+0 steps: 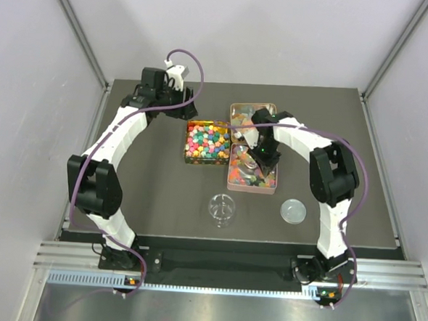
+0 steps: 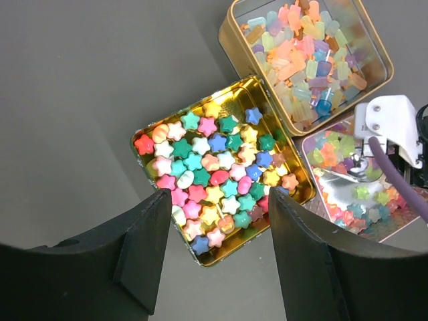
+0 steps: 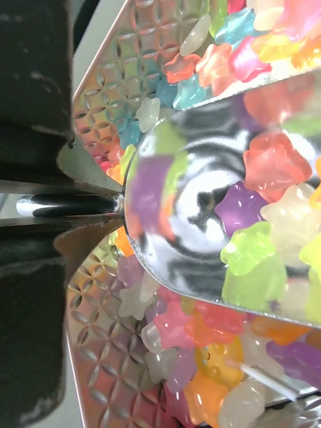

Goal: Pack the candies
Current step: Scoop the fake candies from the storage box.

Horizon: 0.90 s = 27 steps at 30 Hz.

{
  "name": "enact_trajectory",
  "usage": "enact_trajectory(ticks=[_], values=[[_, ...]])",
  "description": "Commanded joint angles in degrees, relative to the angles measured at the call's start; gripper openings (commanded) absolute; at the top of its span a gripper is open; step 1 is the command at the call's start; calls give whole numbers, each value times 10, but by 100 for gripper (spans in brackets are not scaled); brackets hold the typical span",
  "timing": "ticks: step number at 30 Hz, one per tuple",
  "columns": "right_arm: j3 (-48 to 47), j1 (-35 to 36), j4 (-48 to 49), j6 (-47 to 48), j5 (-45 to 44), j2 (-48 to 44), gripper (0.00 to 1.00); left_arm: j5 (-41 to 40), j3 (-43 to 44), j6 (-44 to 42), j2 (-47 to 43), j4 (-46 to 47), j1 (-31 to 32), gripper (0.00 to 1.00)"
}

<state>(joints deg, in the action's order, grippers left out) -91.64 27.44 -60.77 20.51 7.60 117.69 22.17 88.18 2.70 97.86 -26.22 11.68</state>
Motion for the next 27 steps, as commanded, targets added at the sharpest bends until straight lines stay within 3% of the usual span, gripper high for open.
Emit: enact_trajectory(ticks=[1,13,21,27], values=[[0,-6,58,4,-8,-50,0,-16,28,-23,-22,-3,-1,64],[168,-7,212,64,-7,-231,0,-67,28,-88,-14,-1,-3,64],[214,-6,134,262,50,-394,0,-60,8,-45,-36,15,-27,64],[199,9,23,389,27,-424,0,-63,1,-45,-69,3,-48,64]])
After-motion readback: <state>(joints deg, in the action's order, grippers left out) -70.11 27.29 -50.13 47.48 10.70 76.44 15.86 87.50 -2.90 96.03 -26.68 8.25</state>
